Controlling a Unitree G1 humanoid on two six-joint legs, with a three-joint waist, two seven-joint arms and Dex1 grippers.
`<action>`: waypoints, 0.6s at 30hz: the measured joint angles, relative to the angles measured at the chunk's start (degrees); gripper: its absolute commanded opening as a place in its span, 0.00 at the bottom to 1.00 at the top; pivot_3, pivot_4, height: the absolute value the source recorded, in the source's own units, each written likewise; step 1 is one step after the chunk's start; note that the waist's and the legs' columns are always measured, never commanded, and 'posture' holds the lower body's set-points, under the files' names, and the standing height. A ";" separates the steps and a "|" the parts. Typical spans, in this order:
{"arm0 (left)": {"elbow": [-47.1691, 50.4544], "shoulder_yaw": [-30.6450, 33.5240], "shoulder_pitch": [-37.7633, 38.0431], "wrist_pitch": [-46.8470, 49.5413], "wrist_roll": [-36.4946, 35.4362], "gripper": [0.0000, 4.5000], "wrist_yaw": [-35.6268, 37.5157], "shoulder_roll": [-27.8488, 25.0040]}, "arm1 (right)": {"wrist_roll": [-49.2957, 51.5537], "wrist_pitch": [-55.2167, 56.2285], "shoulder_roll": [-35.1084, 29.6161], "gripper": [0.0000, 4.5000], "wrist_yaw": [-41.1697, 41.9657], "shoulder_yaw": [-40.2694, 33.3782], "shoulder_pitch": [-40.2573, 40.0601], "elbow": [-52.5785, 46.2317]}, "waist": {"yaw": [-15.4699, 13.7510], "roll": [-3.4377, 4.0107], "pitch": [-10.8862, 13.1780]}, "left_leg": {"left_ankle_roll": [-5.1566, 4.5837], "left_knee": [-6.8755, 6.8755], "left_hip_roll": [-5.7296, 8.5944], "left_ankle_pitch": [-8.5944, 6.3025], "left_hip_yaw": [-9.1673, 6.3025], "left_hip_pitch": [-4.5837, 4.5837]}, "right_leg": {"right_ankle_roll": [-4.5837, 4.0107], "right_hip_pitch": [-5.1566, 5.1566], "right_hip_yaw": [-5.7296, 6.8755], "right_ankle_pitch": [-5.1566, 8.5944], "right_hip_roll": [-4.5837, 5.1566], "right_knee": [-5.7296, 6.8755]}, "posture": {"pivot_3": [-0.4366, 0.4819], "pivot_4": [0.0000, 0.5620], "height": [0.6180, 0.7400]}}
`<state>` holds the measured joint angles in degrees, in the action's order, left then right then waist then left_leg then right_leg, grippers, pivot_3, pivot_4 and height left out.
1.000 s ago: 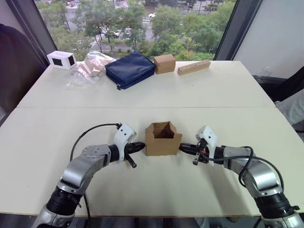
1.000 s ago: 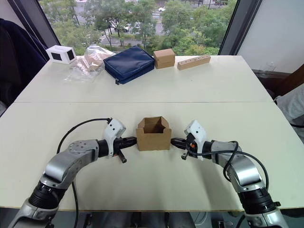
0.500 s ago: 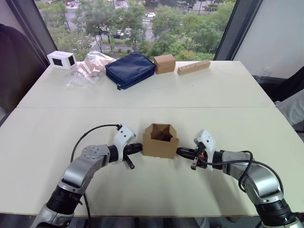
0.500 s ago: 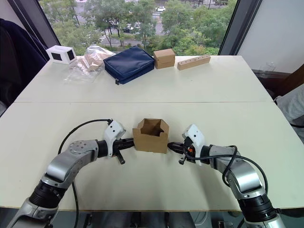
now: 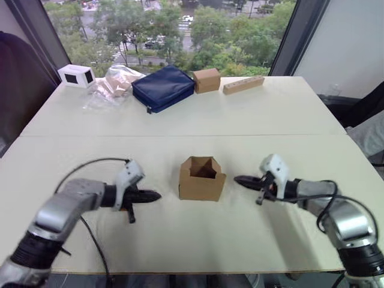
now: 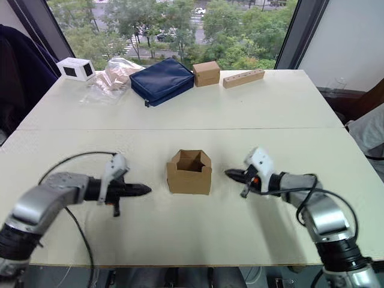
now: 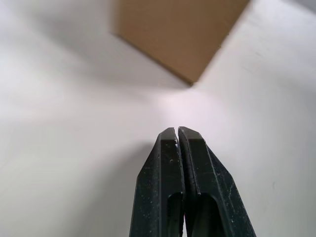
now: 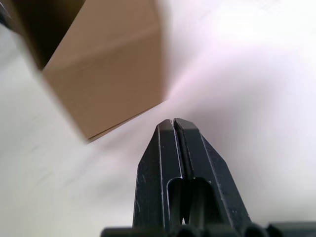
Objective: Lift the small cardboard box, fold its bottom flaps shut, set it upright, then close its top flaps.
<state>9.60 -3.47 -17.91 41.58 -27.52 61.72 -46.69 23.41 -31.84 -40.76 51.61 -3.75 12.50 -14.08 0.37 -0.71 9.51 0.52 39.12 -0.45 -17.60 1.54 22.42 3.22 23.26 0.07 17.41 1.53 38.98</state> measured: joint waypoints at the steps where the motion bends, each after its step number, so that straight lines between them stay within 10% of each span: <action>1: -0.90 0.40 -1.24 -0.35 -0.09 0.01 0.52 -0.05 | 0.72 -0.25 -0.28 0.00 0.33 -0.86 0.62 -0.26 | 0.01 0.00 0.00 | -0.03 0.00 0.00 -0.02 0.00 0.00 | 0.00 -0.01 0.00 0.00 0.00 -0.03 | 0.48 0.27 1.00; 18: -13.32 -6.97 -18.96 -4.85 1.48 0.01 9.91 8.99 | 7.95 -7.05 2.11 0.00 2.24 7.01 11.61 -3.30 | 0.31 -0.03 0.01 | -0.11 0.04 0.00 -0.06 0.01 0.07 | 0.02 0.07 0.01 -0.01 -0.05 0.02 | 0.48 0.27 1.00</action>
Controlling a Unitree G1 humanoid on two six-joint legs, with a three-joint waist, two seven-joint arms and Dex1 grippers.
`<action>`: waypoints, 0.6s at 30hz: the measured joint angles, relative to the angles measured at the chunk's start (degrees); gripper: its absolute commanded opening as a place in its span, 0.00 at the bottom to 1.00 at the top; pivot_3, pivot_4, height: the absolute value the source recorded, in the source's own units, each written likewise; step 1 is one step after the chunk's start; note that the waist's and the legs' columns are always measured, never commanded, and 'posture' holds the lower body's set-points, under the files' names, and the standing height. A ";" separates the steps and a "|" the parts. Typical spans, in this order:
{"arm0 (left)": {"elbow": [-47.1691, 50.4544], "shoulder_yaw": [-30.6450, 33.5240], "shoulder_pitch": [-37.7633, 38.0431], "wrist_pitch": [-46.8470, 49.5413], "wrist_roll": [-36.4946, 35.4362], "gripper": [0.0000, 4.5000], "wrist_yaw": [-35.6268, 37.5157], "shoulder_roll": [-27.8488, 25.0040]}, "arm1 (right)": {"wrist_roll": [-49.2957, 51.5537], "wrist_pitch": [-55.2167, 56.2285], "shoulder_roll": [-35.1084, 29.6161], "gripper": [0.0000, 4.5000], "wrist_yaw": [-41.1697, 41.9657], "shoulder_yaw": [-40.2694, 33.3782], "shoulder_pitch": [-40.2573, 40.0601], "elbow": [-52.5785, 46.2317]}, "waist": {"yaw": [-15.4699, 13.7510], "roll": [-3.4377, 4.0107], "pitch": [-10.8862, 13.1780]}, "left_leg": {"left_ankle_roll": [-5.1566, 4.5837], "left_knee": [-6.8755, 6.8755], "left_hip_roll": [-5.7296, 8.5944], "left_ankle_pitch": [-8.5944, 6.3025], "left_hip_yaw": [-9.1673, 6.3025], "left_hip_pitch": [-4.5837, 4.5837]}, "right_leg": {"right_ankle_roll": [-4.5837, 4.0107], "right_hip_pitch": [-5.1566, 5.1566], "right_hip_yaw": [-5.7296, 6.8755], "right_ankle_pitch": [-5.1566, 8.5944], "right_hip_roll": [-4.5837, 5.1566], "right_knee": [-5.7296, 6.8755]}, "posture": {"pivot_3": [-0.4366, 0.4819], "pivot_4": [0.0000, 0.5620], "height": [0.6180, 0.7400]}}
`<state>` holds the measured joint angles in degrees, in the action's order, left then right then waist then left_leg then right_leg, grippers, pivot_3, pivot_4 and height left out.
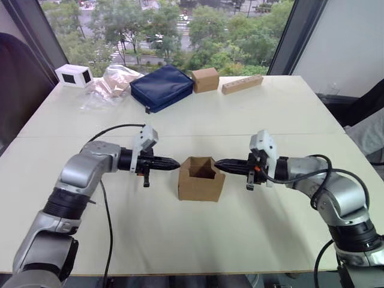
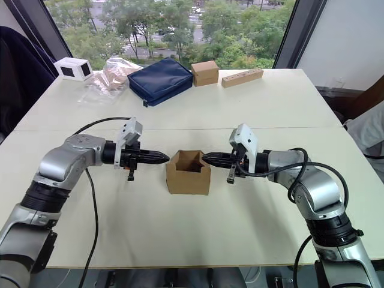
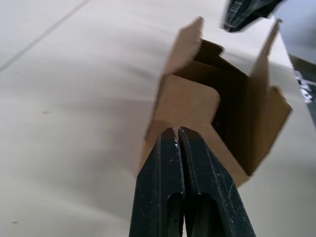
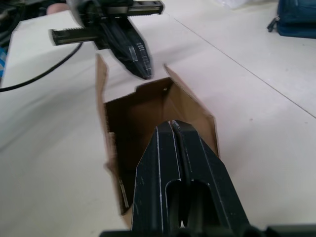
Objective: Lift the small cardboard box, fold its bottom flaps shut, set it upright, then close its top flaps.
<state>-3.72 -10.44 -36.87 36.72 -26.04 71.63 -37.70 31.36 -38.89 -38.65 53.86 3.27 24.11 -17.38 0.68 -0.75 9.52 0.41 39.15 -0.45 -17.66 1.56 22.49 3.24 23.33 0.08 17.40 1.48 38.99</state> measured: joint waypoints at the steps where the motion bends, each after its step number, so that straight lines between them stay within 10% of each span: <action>1: 0.00 -0.01 0.00 -0.02 0.05 0.01 0.39 0.09 | -0.41 0.36 0.00 0.00 0.14 0.38 0.02 0.37 | -0.05 0.00 0.00 | 0.00 0.00 0.00 0.00 0.00 0.00 | 0.00 0.00 0.00 0.00 0.00 0.00 | 0.48 0.27 1.00; 18: -4.13 -3.43 -1.74 -6.26 6.34 0.01 -0.15 5.51 | -6.77 3.10 1.64 0.00 1.39 6.45 1.68 6.34 | -0.06 0.00 -0.01 | 0.00 0.02 0.00 0.00 0.00 -0.01 | 0.00 -0.01 0.00 0.00 0.01 0.02 | 0.48 0.27 1.00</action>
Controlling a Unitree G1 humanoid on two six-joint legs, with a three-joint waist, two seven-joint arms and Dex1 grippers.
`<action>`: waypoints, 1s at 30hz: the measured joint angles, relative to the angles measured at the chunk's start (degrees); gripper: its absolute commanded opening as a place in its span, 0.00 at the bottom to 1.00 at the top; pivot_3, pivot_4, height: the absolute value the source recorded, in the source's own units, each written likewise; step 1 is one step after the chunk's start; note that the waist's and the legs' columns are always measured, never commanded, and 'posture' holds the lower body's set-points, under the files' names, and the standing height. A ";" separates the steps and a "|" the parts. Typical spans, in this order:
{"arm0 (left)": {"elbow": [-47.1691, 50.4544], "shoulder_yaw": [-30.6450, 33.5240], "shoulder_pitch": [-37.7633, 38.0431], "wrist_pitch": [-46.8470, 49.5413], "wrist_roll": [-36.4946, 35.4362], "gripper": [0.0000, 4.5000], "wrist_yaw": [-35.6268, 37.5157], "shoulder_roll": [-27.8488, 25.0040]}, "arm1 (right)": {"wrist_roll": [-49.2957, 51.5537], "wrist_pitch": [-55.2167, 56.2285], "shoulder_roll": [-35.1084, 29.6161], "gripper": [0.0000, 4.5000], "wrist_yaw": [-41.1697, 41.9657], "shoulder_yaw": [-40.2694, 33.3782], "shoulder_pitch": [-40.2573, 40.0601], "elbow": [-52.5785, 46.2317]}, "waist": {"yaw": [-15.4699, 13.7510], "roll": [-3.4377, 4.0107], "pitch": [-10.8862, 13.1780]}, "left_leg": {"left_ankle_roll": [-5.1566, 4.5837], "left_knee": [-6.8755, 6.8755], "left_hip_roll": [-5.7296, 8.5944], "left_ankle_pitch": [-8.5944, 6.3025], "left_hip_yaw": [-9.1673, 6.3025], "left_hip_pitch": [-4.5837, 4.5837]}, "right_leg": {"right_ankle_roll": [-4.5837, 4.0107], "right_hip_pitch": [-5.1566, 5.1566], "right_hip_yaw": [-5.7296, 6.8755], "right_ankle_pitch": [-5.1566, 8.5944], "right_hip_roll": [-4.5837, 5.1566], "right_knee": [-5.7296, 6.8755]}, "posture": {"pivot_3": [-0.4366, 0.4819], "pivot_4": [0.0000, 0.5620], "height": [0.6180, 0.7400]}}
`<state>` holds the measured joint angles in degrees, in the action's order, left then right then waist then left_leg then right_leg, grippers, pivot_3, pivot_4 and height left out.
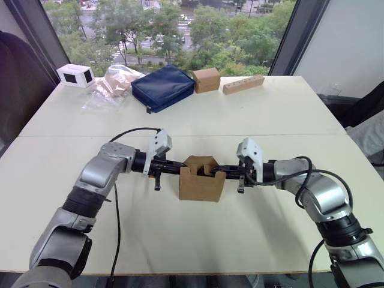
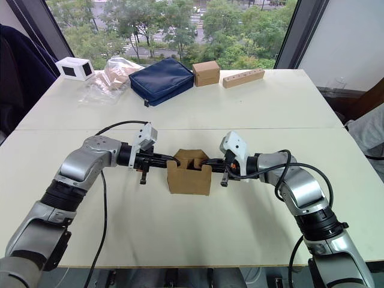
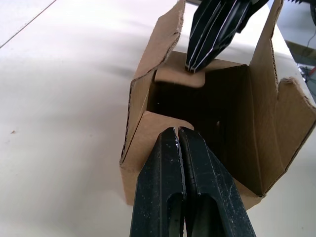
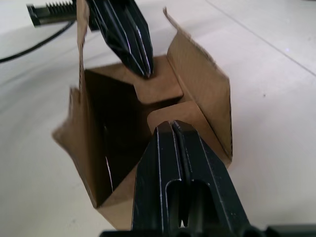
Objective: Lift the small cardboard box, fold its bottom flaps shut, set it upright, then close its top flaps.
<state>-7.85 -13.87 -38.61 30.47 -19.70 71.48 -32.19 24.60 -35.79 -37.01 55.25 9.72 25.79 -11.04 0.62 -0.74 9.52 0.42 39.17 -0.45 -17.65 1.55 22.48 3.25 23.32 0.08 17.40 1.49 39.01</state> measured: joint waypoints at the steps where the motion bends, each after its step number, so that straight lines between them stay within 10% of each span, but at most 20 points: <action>1: 0.00 0.00 0.00 0.00 0.03 0.01 0.00 0.02 | -0.06 -0.11 0.00 0.00 -0.12 0.00 0.00 0.00 | 0.00 0.00 0.00 | 0.00 0.00 0.00 0.00 0.00 -0.01 | 0.00 0.00 0.00 0.00 0.00 0.00 | 0.48 0.27 1.00; 12: 0.84 0.78 0.17 3.21 -1.93 0.01 -0.22 0.17 | -1.09 0.13 0.13 0.00 -0.67 0.09 -0.19 -0.22 | 0.02 0.00 -0.01 | 0.00 0.00 -0.01 0.00 0.00 -0.02 | 0.00 -0.02 0.00 0.00 0.00 0.00 | 0.48 0.27 1.00; 19: 0.83 13.01 -1.39 15.14 -12.81 0.01 -1.47 -1.89 | 6.59 -5.45 -0.31 0.00 -2.86 -10.07 -2.63 -5.78 | 0.04 -0.01 0.00 | 0.00 0.00 -0.03 0.00 -0.01 0.02 | 0.00 0.01 0.00 0.00 -0.01 0.01 | 0.48 0.27 1.00; 30: -33.88 7.78 -13.35 -2.54 0.00 0.01 -0.52 4.01 | 18.64 -15.35 -4.87 0.00 -7.25 -18.42 -2.58 -18.52 | -0.21 -0.04 0.02 | 0.00 -0.01 0.04 0.00 -0.01 0.08 | 0.01 0.06 0.03 0.00 -0.01 -0.03 | 0.48 0.27 1.00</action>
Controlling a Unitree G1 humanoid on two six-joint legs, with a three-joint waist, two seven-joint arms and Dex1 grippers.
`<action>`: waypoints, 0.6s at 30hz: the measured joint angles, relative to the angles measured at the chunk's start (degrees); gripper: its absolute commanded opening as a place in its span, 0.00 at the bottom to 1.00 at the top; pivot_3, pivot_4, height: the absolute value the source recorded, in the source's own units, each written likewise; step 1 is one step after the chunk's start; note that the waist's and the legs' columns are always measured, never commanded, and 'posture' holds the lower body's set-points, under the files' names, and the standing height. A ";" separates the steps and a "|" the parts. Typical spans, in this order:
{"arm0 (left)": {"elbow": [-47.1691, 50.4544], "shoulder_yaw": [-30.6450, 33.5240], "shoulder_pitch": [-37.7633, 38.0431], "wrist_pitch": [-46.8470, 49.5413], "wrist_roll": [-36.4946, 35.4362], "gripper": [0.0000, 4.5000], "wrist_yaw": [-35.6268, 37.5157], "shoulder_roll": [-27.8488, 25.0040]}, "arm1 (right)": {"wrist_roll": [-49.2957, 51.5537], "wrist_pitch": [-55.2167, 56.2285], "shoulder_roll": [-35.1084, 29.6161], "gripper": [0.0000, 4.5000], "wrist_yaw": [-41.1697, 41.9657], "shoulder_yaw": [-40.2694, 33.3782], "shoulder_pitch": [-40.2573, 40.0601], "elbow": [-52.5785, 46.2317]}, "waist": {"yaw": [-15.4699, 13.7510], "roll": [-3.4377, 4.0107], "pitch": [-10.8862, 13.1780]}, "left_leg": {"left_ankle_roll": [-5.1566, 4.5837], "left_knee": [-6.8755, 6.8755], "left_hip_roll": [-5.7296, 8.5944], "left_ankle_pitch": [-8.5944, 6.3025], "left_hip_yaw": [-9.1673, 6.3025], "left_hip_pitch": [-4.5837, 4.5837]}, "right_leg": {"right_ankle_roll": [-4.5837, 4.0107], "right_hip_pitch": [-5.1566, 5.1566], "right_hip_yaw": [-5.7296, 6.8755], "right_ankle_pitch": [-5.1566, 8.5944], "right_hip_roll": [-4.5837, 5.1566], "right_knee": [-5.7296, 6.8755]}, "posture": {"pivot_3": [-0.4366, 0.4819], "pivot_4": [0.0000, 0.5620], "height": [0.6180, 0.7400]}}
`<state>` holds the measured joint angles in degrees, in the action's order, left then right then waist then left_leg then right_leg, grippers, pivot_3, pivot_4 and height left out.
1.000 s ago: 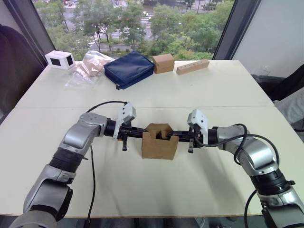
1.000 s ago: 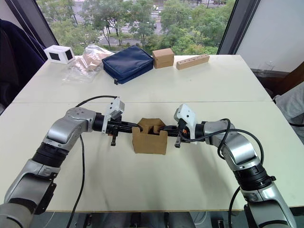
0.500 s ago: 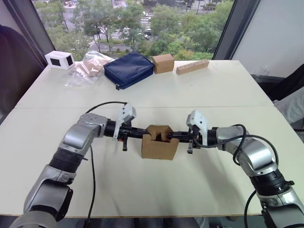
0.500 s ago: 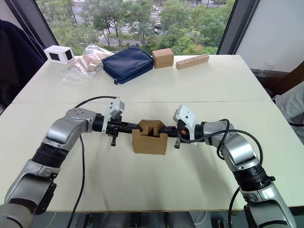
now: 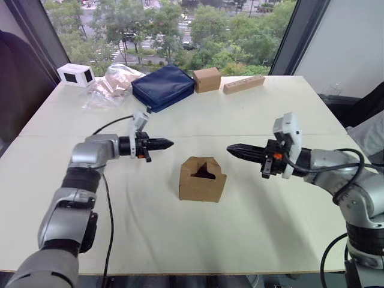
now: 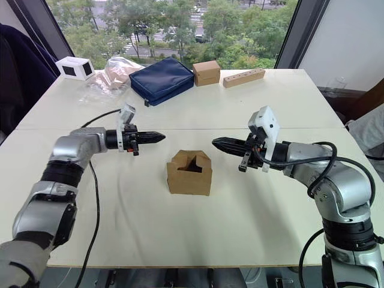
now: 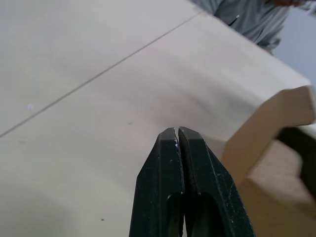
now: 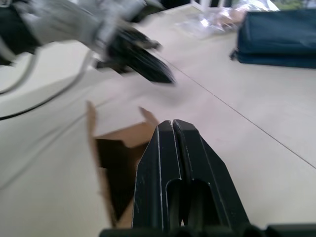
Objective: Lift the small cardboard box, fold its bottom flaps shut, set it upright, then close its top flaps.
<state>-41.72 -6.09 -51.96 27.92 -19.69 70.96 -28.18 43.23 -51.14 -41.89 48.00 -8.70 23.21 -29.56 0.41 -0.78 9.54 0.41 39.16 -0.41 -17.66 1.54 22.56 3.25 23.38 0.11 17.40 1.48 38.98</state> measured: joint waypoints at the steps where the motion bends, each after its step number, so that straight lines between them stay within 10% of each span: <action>1: -3.86 -0.95 -1.11 -2.81 1.88 0.01 0.75 1.28 | 1.57 -1.32 -1.07 0.00 -0.13 0.17 -0.80 -3.36 | 0.01 -0.01 0.00 | -0.01 0.00 -0.01 0.00 -0.01 0.00 | 0.00 -0.01 0.00 0.00 0.00 -0.01 | 0.48 0.27 1.00; 18: -17.32 -3.89 -3.54 -13.71 10.23 0.01 10.43 8.33 | -11.02 1.64 -1.95 0.00 -6.72 19.45 -2.64 -7.59 | 0.21 -0.09 0.03 | -0.02 0.03 -0.01 -0.01 0.01 0.07 | 0.01 0.06 0.00 0.00 0.00 0.00 | 0.48 0.27 1.00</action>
<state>-59.04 -9.98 -55.50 14.21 -9.47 81.38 -19.85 32.21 -49.50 -43.83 41.28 10.75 20.58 -37.15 0.62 -0.87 9.57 0.39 39.19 -0.42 -17.67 1.55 22.62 3.26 23.44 0.11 17.40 1.48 38.98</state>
